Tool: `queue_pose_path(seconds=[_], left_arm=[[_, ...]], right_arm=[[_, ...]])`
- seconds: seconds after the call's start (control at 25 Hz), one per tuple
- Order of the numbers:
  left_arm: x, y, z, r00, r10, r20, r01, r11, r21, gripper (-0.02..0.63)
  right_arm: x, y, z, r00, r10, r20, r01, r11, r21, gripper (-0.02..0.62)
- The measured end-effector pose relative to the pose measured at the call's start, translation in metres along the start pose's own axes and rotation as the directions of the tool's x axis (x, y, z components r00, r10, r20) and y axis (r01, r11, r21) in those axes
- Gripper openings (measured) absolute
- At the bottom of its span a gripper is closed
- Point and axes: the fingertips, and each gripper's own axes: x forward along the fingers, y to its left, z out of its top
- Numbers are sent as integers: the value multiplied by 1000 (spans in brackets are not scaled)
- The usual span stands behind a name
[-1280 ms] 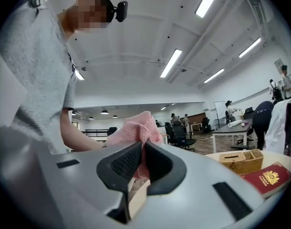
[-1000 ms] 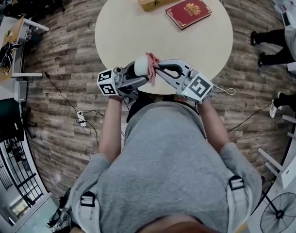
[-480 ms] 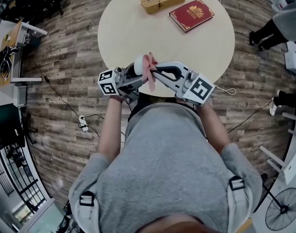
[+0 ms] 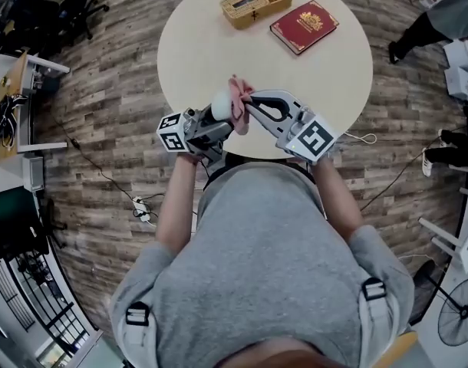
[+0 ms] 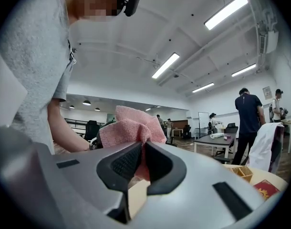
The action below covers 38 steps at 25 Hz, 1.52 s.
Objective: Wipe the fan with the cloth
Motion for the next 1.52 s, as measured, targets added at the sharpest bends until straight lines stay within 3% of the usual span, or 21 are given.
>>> queue_pose_path(seconds=[0.52, 0.72, 0.96, 1.2, 1.36, 1.52], left_arm=[[-57, 9, 56, 985, -101, 143, 112, 991, -74, 368], [-77, 16, 65, 985, -83, 148, 97, 991, -91, 368], [-84, 23, 71, 989, -60, 133, 76, 991, -112, 368], [-87, 30, 76, 986, 24, 163, -9, 996, -89, 368], [-86, 36, 77, 977, 98, 187, -84, 993, -81, 368], [-85, 32, 90, 966, 79, 244, -54, 993, -106, 368]], right_arm=[[53, 31, -40, 995, -47, -83, 45, 999, -29, 29], [66, 51, -52, 993, -62, -99, 60, 998, -22, 29], [90, 63, -36, 996, -78, -46, 77, 997, -9, 29], [104, 63, -33, 988, -142, -54, 134, 982, -134, 29], [113, 74, -43, 988, -126, -90, 107, 976, -187, 29], [112, 75, -51, 985, -139, -106, 116, 973, -199, 29]])
